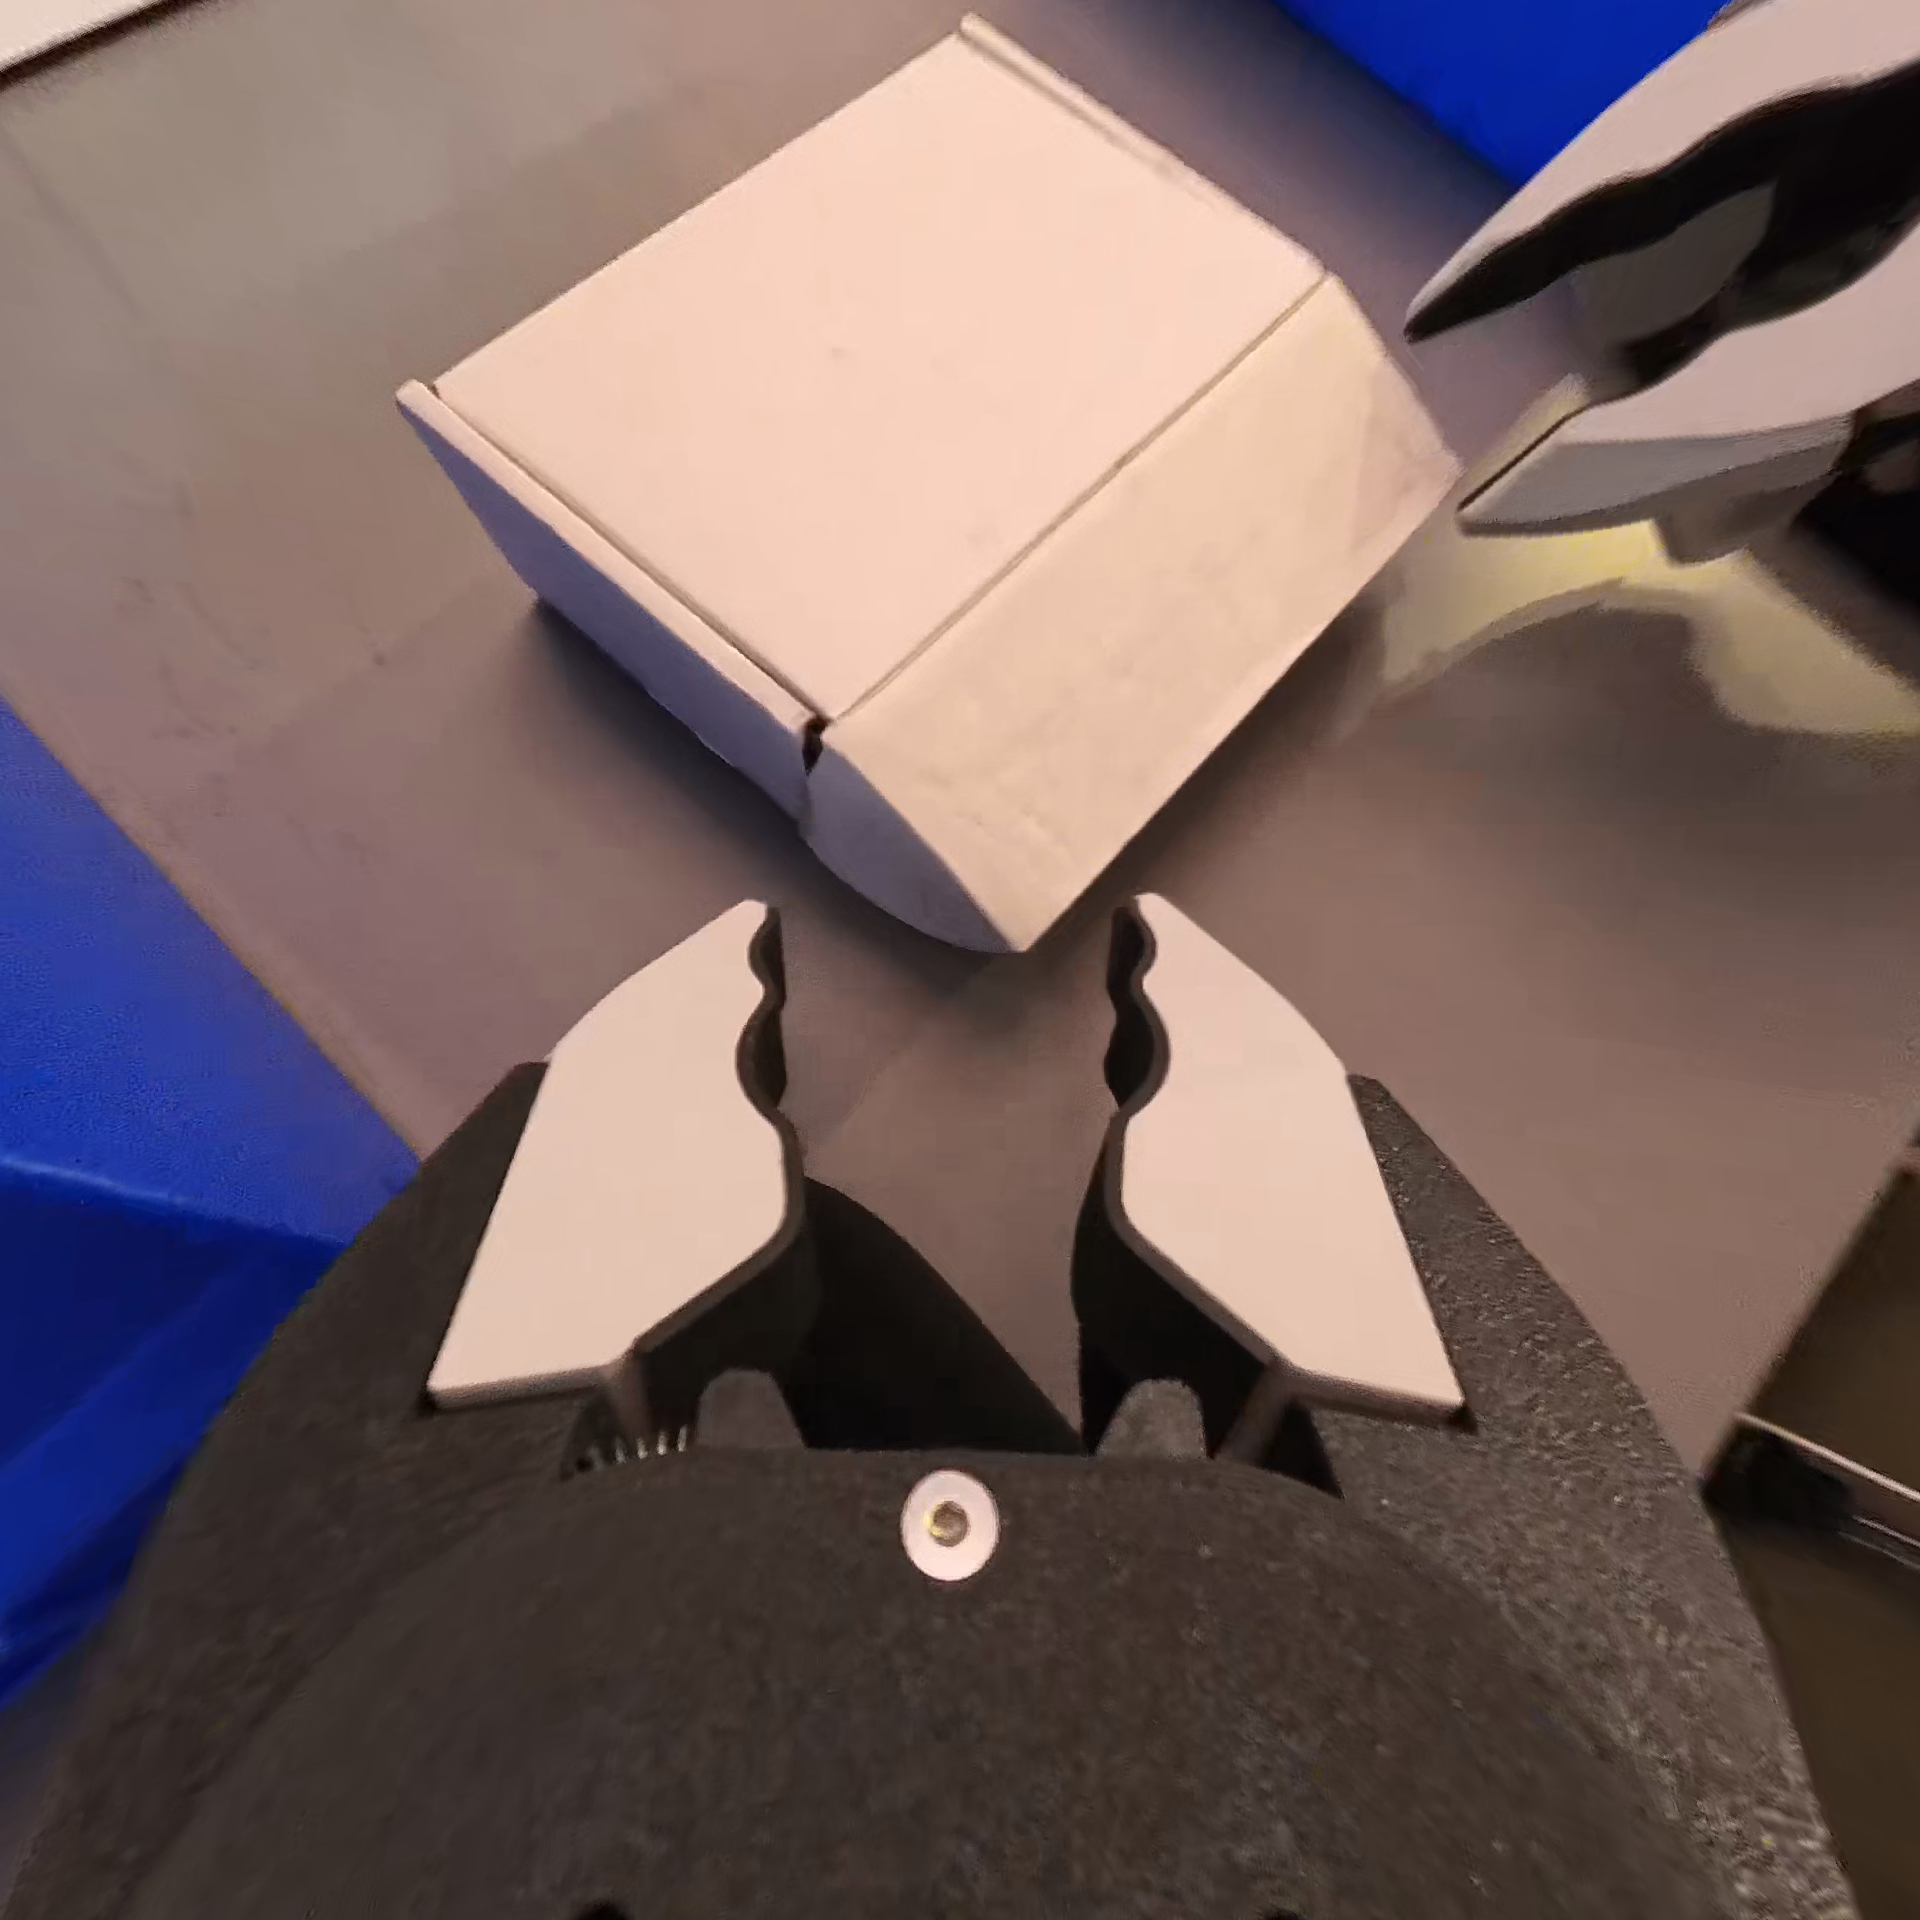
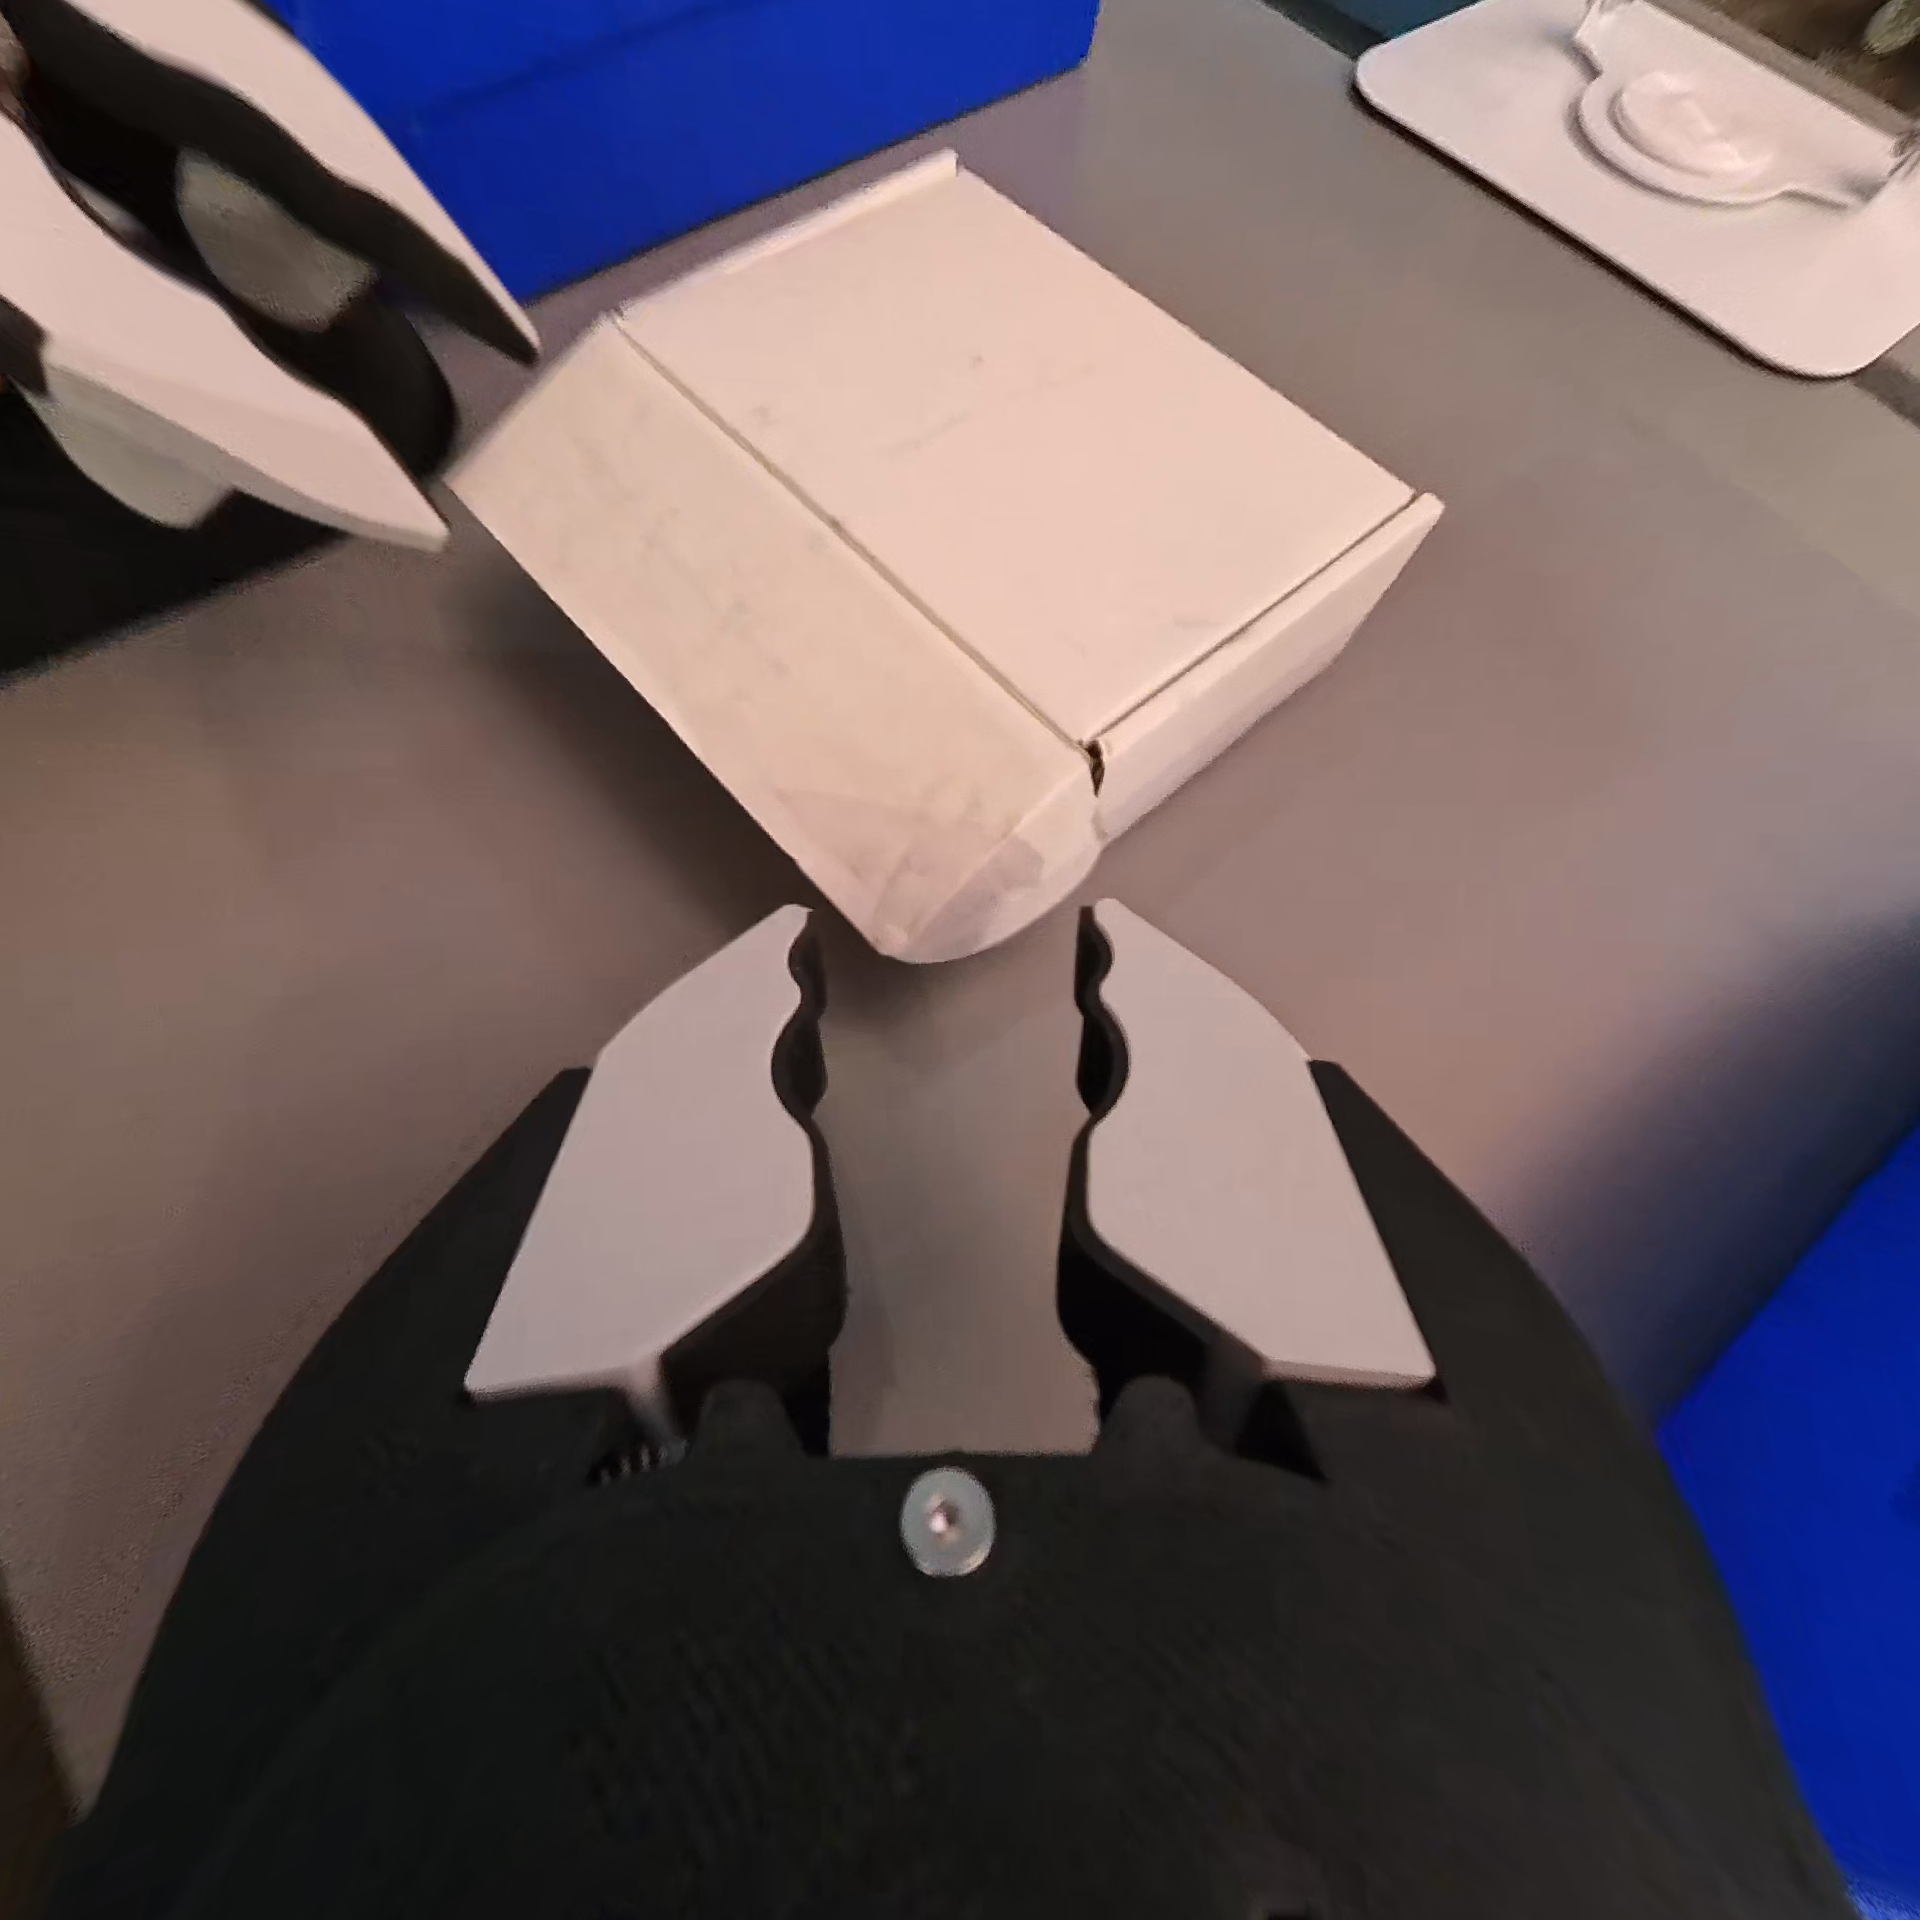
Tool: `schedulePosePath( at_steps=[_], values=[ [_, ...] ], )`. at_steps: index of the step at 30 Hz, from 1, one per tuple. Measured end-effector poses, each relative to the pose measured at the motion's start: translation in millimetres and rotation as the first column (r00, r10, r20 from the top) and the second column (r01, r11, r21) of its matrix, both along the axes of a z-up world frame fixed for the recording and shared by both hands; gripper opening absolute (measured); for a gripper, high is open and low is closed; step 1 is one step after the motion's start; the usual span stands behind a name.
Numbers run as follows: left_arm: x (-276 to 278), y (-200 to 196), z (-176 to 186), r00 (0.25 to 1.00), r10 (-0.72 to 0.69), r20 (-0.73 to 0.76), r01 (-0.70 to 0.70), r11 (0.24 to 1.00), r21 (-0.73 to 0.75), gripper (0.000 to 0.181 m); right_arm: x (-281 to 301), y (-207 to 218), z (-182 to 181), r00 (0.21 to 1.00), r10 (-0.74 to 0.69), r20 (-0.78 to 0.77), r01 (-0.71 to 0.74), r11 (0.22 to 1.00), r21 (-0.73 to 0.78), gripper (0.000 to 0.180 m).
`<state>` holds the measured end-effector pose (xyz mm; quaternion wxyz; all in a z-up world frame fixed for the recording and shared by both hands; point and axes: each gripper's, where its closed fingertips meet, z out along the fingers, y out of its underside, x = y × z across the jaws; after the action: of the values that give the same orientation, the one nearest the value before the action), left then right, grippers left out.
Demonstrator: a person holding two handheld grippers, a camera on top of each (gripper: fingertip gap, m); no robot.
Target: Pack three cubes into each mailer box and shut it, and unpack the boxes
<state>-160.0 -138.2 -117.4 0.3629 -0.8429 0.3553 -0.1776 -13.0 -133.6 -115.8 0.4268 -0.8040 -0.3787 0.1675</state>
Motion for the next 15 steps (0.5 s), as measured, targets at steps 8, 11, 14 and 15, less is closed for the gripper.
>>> schedulePosePath(
  at_steps=[8, 11, 14, 15],
  values=[
    [-2.0, 11.7, -30.7, 0.955, -0.014, -0.296, 0.060, 0.987, 0.148, 0.052, -5.1, 6.6, -14.0, 0.985, -0.005, 0.170, -0.028, 0.981, 0.193, 0.048],
    [5.0, 12.6, -26.2, 0.960, -0.044, -0.276, 0.091, 0.983, 0.160, 0.041, -10.9, 5.0, -19.4, 0.989, 0.021, 0.147, -0.044, 0.988, 0.150, 0.047],
    [10.3, 7.6, -26.2, 0.971, -0.070, -0.226, 0.094, 0.991, 0.094, 0.042, -15.7, -1.4, -15.7, 0.992, 0.061, 0.109, -0.075, 0.989, 0.128, 0.044],
    [11.0, 5.7, -27.3, 0.974, -0.075, -0.216, 0.091, 0.993, 0.068, 0.046, -16.2, -3.3, -15.5, 0.994, 0.068, 0.088, -0.077, 0.991, 0.109, 0.045]
  ],
)
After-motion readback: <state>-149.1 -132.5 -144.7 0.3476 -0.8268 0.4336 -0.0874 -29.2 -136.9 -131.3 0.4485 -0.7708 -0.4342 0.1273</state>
